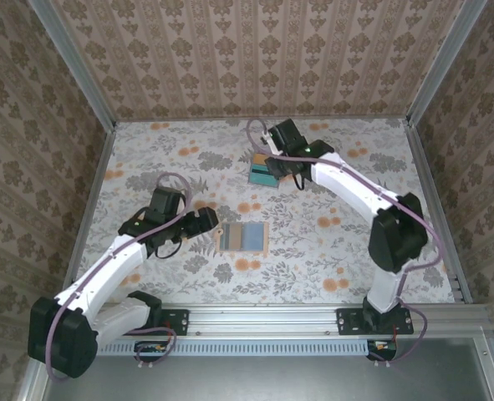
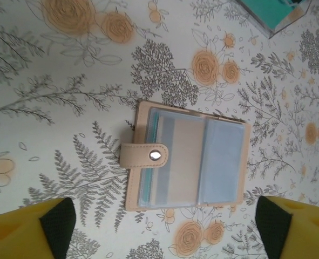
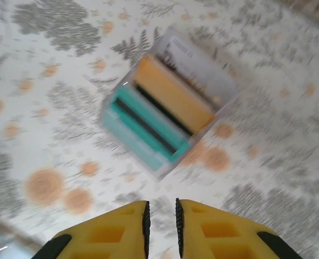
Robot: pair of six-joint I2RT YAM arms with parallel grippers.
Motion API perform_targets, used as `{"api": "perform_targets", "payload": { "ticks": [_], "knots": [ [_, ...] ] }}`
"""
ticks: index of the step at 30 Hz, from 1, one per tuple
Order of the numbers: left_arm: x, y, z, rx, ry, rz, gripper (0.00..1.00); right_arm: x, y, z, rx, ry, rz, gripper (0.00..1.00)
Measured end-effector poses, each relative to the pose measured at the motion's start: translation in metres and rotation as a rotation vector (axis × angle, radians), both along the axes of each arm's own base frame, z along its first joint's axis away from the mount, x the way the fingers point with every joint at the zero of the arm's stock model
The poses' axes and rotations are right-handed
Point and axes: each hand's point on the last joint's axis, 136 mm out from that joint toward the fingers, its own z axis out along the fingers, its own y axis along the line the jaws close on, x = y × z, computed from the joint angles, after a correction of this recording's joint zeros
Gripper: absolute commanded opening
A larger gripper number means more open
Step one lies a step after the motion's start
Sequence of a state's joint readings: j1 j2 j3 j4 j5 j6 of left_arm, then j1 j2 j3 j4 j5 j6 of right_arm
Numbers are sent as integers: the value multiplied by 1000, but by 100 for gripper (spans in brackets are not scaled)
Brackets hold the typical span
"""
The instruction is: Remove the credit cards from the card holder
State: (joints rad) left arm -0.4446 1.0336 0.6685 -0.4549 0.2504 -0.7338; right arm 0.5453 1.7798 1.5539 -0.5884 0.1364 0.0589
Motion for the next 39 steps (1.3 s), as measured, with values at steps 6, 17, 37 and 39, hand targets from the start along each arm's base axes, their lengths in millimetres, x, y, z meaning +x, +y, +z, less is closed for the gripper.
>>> {"api": "perform_targets", "payload": {
  "ticks": [6,17,37,39],
  "knots": [
    [-4,-20,-10,-18,24,-64,86,-72,16,-51,230,228,-76,16],
    [-11,-44,-44,2,98,-138,84,-148,35,-133,406,501,-235,0],
    [-16,-60,-71,10,165,-192,83,-142,41,-167,414,555,-319,0],
    [-17,-62,-73,12,170,-198,83,-142,41,-167,414,554,-319,0]
  ]
}}
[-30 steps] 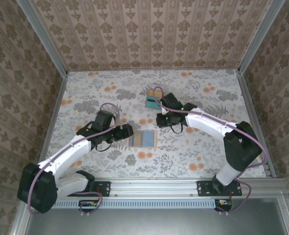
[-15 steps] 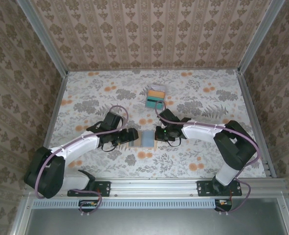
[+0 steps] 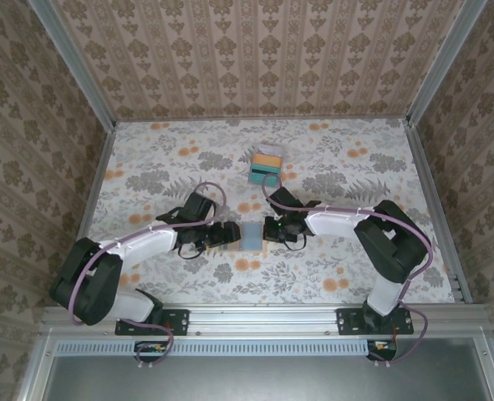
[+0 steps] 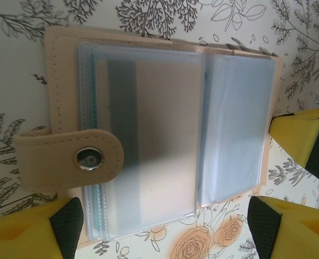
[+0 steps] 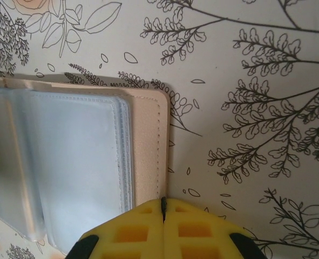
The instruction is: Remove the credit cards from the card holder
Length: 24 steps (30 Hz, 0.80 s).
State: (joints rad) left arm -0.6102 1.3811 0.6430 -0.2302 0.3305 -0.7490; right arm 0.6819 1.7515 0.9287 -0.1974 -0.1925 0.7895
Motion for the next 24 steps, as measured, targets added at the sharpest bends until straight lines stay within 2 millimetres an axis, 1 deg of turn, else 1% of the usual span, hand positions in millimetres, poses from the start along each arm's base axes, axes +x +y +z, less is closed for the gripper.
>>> {"api": "perform_targets", "payload": {
  "ticks": [8,14,18,22,24],
  "knots": [
    [-1,-3,-5,3,17,-10,82,0,0,0,0,1,0,0],
    [0,-7,-5,-9,16,-18,81,0,1,0,2,3,1,0],
    [1,-14,-3,-34,14,-34,81,1,1,-1,1,5,1,0],
    [-1,-19,-3,-52,22,-50,82,1,1,-1,-1,7,1,0],
    [-1,-20,-2,-58,24,-55,84,1,1,-1,-2,8,1,0]
  ]
}}
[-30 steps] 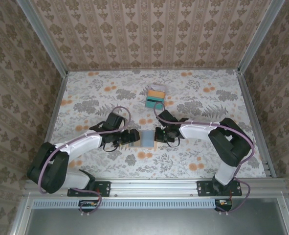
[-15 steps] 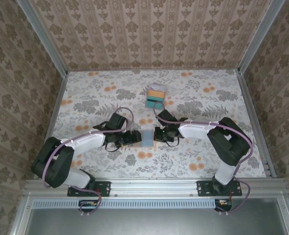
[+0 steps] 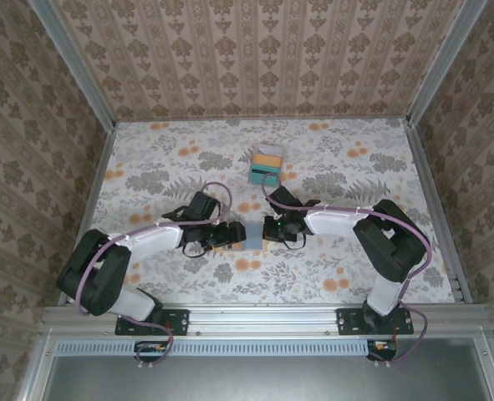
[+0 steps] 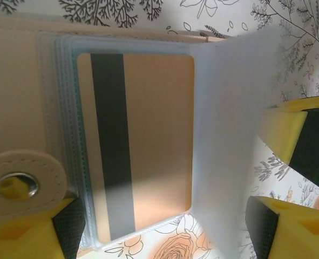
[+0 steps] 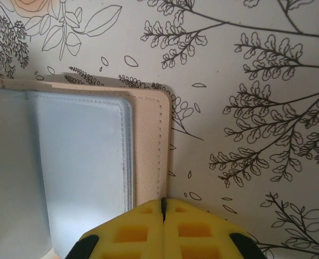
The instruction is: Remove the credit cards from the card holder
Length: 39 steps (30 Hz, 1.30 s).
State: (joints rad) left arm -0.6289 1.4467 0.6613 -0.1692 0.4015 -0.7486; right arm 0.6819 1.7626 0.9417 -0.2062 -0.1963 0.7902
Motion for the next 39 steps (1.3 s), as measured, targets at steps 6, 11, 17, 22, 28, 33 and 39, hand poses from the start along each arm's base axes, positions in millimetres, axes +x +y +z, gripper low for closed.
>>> {"api": "perform_targets", "payload": {
  "ticks": [6,11,17,22,28,33,39],
  "knots": [
    [-1,-9,6,-22,-10,-34,100,0,0,0,-1,1,0,0],
    [2,-10,10,-20,-22,-43,100,1,0,1,-2,0,-1,0],
    [7,-11,25,-3,-45,-63,100,2,-1,1,-9,-5,-4,8],
    [12,-10,48,-11,-107,-68,97,4,-4,4,-25,-16,-13,14],
    [18,6,42,21,-115,-39,49,13,7,27,23,-63,-6,18],
    [21,21,27,57,-92,-9,22,16,35,50,107,-114,38,19],
    [20,30,8,98,-52,-2,15,12,70,58,206,-99,77,18]
  ]
}}
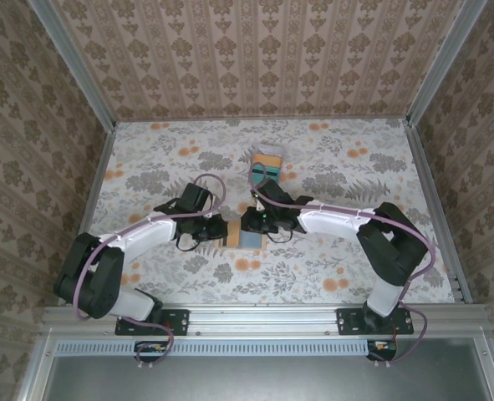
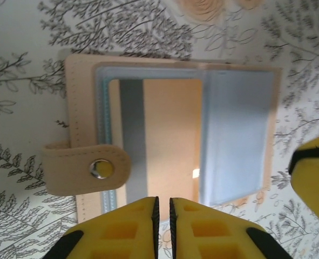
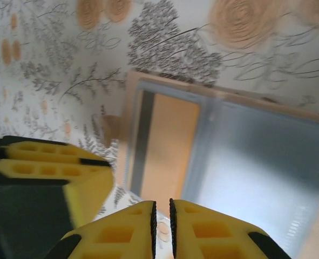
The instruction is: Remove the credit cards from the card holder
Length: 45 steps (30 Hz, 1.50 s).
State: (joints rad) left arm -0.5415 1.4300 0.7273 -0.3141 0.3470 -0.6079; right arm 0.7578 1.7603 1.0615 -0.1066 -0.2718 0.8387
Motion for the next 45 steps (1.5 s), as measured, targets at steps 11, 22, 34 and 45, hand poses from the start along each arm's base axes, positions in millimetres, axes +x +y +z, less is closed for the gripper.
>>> {"api": "perform_targets", "payload": {
  "ticks": [11,22,34,45],
  "knots": [
    [-11,8,-25,48,58,3,13,-6,11,-30,15,101,-13,17],
    [-9,7,-26,38,50,8,9,-11,12,-48,10,165,-25,16],
    [-9,5,-26,31,49,13,5,-13,14,-51,16,186,-21,18],
    [-9,5,-26,32,48,14,4,-10,16,-51,38,200,-44,0]
  ]
}}
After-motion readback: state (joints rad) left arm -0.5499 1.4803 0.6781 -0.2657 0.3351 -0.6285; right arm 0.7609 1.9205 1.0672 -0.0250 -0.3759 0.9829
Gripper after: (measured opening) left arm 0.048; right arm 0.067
